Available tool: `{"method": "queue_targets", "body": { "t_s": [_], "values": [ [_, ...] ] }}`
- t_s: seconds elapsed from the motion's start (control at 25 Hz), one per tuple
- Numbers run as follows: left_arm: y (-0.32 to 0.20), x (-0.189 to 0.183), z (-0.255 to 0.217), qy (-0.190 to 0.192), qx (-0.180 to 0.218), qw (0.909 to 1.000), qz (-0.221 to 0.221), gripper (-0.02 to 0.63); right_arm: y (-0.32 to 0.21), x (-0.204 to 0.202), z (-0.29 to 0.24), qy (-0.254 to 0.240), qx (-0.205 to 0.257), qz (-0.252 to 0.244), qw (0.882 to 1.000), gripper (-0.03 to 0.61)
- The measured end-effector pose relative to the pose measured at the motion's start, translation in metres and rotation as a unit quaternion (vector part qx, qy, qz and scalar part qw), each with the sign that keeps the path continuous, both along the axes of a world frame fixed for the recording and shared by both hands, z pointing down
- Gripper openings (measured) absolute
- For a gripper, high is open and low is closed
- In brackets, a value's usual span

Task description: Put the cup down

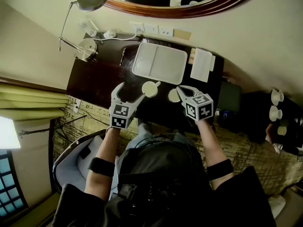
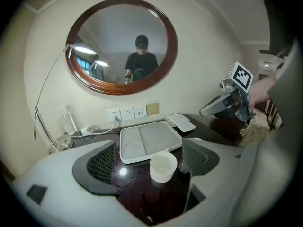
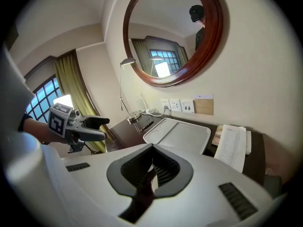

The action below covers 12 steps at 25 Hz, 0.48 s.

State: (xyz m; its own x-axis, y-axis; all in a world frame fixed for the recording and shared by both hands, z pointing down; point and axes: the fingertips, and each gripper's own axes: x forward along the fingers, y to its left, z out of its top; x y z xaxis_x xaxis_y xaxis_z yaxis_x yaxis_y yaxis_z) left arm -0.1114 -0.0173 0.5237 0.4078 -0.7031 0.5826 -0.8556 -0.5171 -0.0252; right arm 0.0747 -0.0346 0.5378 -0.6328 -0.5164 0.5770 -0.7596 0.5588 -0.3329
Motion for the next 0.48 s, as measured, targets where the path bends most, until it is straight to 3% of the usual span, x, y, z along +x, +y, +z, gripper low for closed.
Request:
{"method": "queue_targets", "body": {
  "t_s": [0.2,0.48],
  "values": [
    [0.01,-0.005,-0.015,0.006,0.014,0.9989,-0.045,0.312,0.003,-0.003,-0.004,0.003,0.003,-0.024,1.0,0.0],
    [0.021,0.0,-0.029,0.026,0.016,0.9957,-0.088,0.197,0.006,0.002,-0.002,0.009,0.004,-0.046,0.999,0.0]
  ]
}}
